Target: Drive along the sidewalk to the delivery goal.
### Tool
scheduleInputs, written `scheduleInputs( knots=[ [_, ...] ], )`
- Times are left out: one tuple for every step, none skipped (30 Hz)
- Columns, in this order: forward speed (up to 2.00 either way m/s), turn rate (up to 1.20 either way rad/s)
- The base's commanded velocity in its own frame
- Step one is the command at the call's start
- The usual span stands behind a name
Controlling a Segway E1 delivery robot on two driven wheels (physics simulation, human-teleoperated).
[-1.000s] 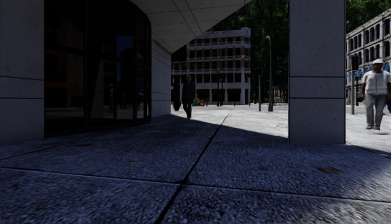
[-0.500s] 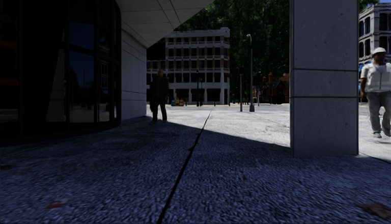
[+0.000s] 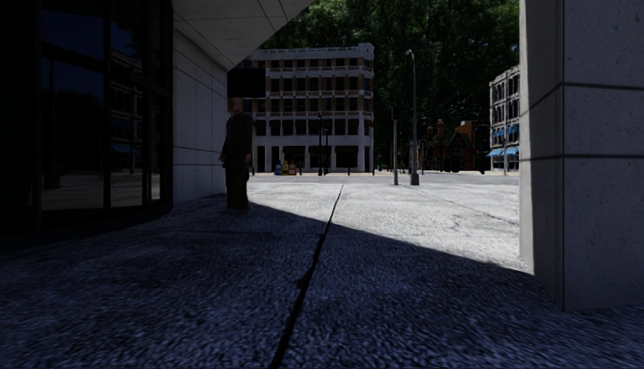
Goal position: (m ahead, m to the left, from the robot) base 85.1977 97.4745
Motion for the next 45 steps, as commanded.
scheduleInputs(
  knots=[
    [2.0, 0.0],
    [2.0, 0.0],
    [2.0, 0.0],
    [2.0, 0.0],
    [2.0, 0.0],
    [2.0, 0.0],
    [2.0, 0.0],
    [2.0, 0.0],
    [2.0, 0.0],
    [2.0, 0.0],
    [2.0, 0.0],
    [2.0, 0.0],
    [2.0, 0.0],
    [2.0, 0.0],
    [2.0, 0.0],
    [2.0, 0.0],
    [2.0, 0.0],
    [2.0, 0.0],
    [2.0, 0.0],
    [2.0, 0.0],
    [2.0, 0.0],
    [2.0, 0.0],
    [2.0, 0.0],
    [2.0, 0.0],
    [2.0, 0.0],
    [2.0, 0.0],
    [2.0, 0.0],
    [2.0, 0.0],
    [2.0, 0.0],
    [2.0, 0.0],
    [2.0, 0.0],
    [2.0, 0.0],
    [2.0, 0.0],
    [2.0, 0.0],
    [2.0, 0.0],
    [2.0, 0.0],
    [2.0, 0.0],
    [2.0, 0.0],
    [2.0, 0.0],
    [2.0, 0.0],
    [2.0, 0.0],
    [2.0, 0.0],
    [2.0, 0.0],
    [2.0, 0.0],
    [2.0, 0.0]
  ],
)
